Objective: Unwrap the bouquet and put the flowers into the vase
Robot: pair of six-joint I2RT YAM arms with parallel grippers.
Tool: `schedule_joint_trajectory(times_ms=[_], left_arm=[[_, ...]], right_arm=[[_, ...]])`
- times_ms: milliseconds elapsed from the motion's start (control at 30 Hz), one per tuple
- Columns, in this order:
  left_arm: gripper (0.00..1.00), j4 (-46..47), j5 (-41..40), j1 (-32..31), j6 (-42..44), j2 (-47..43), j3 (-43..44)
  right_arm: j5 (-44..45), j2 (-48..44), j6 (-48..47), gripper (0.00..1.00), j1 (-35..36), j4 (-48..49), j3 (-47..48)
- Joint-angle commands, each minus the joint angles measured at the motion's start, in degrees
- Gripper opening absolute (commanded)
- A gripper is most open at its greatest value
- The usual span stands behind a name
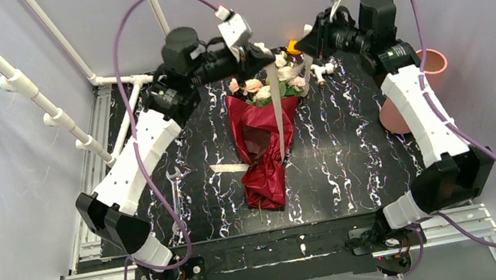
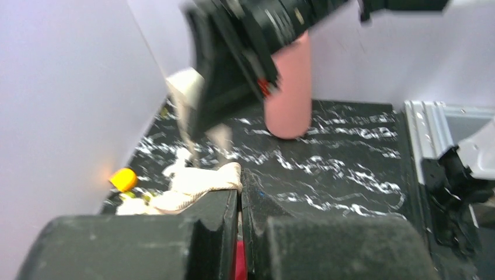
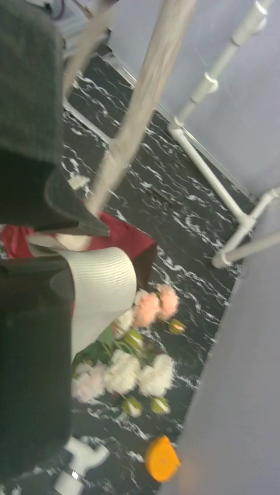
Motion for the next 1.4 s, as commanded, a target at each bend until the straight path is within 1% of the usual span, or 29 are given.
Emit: schedule_joint_trajectory(times_ms=[0, 67, 133, 167, 233, 400, 600, 667, 733, 833, 900, 933, 1000, 1067, 1200, 1367], left_arm=[[0.0, -5.6, 1.7, 2.4, 0.5, 2.3, 10.9], [0.0, -6.2, 1.6, 3.0, -0.2, 4.3, 15.9], [0.0, -7.1, 1.4, 3.4, -0.8, 6.3, 22.0], [0.0, -7.8, 1.5, 3.5, -1.0, 7.5, 24.7], [0.0, -9.1, 1.9, 3.7, -1.4, 9.7, 29.5], [0.0, -7.0, 2.7, 3.7, -4.2, 11.8, 35.7], [0.0, -4.5, 3.2, 3.7, -7.0, 12.5, 38.9], [0.0, -4.2, 3.6, 3.7, -7.2, 12.3, 38.7], [0.0, -3.6, 4.8, 3.7, -7.5, 11.8, 38.4], [0.0, -1.3, 6.8, 3.7, -8.5, 10.7, 37.0], [0.0, -0.6, 7.5, 3.7, -8.9, 10.5, 36.8], [0.0, -0.4, 7.6, 3.7, -9.1, 10.5, 37.0], [0.0, 0.0, 8.0, 3.7, -9.1, 10.5, 37.0], [0.0, 0.7, 8.2, 3.7, -11.0, 10.4, 37.1], [0.0, 1.4, 8.4, 3.7, -12.1, 10.3, 38.3], [0.0, 2.7, 8.7, 3.7, -12.8, 9.5, 38.8]], right_arm=[[-5.5, -7.4, -7.7, 0.32, 0.3, -1.2, -6.6], [-6.2, -9.4, -10.1, 0.45, 0.6, -2.5, -10.1], [-6.6, -10.8, -11.6, 0.6, 0.9, -4.4, -12.7], [-6.8, -11.5, -13.5, 0.68, 1.0, -5.4, -13.9], [-7.3, -12.5, -17.2, 0.8, 1.3, -8.1, -15.6], [-7.7, -13.0, -30.4, 0.98, 1.6, -18.7, -19.2], [-6.5, -13.5, -45.7, 0.98, 1.8, -28.7, -23.3], [-6.8, -14.3, -46.4, 0.98, 1.8, -28.5, -23.1], [-7.8, -15.7, -42.5, 0.98, 1.8, -23.2, -23.2], [-8.3, -16.9, -34.1, 0.98, 3.6, -10.7, -23.7], [-8.6, -16.2, -32.4, 0.98, 6.9, -5.1, -23.3], [-8.4, -15.7, -31.6, 0.98, 9.9, -2.6, -23.3], [-8.0, -14.9, -33.1, 0.98, 14.5, -1.2, -23.6], [-6.5, -14.3, -34.8, 0.98, 17.5, 1.7, -24.8], [-3.7, -11.5, -34.8, 0.99, 18.7, 8.1, -25.7], [-2.8, -9.1, -34.5, 0.97, 19.8, 11.9, -26.7]])
